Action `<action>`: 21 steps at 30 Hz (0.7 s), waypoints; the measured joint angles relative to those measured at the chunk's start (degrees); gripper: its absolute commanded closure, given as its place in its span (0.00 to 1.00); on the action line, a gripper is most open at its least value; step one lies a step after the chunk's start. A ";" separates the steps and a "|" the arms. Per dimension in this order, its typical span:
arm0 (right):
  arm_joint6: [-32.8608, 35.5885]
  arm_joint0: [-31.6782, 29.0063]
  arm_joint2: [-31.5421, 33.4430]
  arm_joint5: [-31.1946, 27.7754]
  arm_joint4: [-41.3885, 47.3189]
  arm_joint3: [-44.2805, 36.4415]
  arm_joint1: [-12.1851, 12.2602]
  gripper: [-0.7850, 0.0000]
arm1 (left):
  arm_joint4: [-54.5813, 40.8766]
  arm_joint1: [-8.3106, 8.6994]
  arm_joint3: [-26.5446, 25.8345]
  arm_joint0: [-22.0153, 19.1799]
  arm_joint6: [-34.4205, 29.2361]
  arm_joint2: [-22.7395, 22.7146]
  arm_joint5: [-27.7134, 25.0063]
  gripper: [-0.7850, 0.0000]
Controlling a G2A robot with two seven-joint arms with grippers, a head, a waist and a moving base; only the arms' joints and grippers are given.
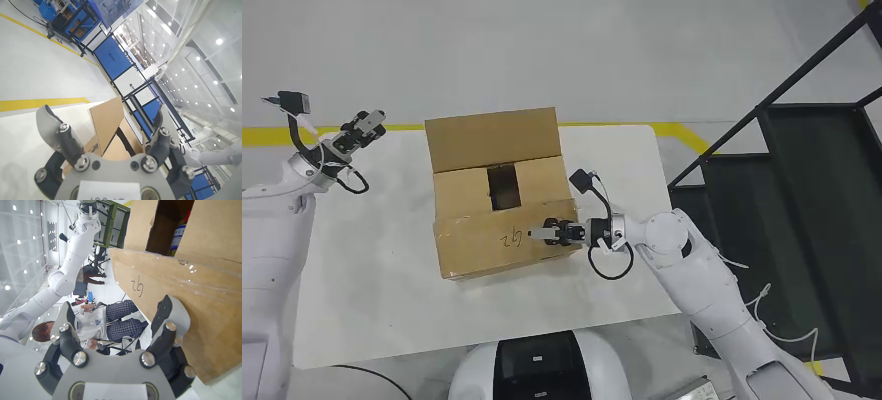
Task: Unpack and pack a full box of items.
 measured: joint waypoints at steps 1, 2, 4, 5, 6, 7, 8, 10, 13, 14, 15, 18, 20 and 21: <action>0.00 0.00 0.00 0.00 0.00 0.00 0.00 0.00 | 0.00 0.00 0.00 0.00 0.00 0.00 0.00 0.00; 0.00 0.00 0.00 0.00 0.00 0.00 0.00 0.00 | 0.00 0.00 0.00 0.00 0.00 0.00 0.00 0.00; 0.00 0.00 0.00 0.00 0.00 0.00 0.00 0.00 | 0.00 0.00 0.00 0.00 0.00 0.00 0.00 0.00; 0.00 0.00 0.00 0.00 0.00 0.00 0.00 0.00 | 0.00 0.00 0.00 0.00 0.00 0.00 0.00 0.00; 0.00 0.00 0.00 0.00 0.00 0.00 0.00 0.00 | 0.00 0.00 0.00 0.00 0.00 0.00 0.00 0.00; 0.00 0.00 0.00 0.00 0.00 0.00 0.00 0.00 | 0.12 0.00 -0.09 0.08 0.11 0.04 0.12 0.00; 0.00 0.00 0.00 0.00 0.00 0.00 0.00 0.00 | 1.10 -0.02 -0.60 0.39 0.87 0.22 0.80 0.00; 0.00 0.00 0.00 0.00 0.00 0.00 0.00 0.00 | 3.98 -0.12 -1.36 0.69 3.13 0.67 1.81 0.00; 0.00 0.00 0.00 0.00 0.00 0.00 0.00 0.00 | 8.25 -0.88 -1.51 0.42 7.36 2.16 1.75 0.00; 0.00 0.00 0.00 0.00 0.00 0.00 0.00 0.00 | 9.46 -1.35 -1.20 0.02 8.64 3.02 1.59 0.00; 0.00 0.00 0.00 0.00 0.00 0.00 0.00 0.00 | 10.27 -1.73 -0.88 -0.39 9.42 3.70 1.44 0.00; 0.00 0.00 0.00 0.00 0.00 0.00 0.00 0.00 | 12.46 -3.06 0.76 -2.18 11.65 5.90 0.48 0.00; 0.00 0.00 0.00 0.00 0.00 0.00 0.00 0.00 | 14.35 -3.96 2.25 -3.73 12.35 7.51 -0.33 0.00; 0.00 0.00 0.00 0.00 0.00 0.00 0.00 0.00 | 15.49 -4.33 2.97 -4.45 12.50 8.25 -0.52 0.00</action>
